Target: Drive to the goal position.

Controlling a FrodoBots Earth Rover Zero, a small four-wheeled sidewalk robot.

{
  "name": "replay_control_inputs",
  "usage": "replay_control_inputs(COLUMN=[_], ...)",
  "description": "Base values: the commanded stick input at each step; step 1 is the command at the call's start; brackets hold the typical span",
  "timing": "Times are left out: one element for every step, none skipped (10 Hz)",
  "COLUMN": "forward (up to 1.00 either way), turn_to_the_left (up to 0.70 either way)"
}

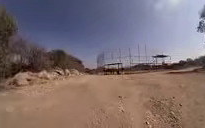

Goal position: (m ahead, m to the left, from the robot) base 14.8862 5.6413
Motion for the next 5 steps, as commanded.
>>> replay_control_inputs(forward=[0.5,0.5,0.5,0.5,0.5], turn_to_the_left=[0.0,0.0,0.0,0.0,0.0])
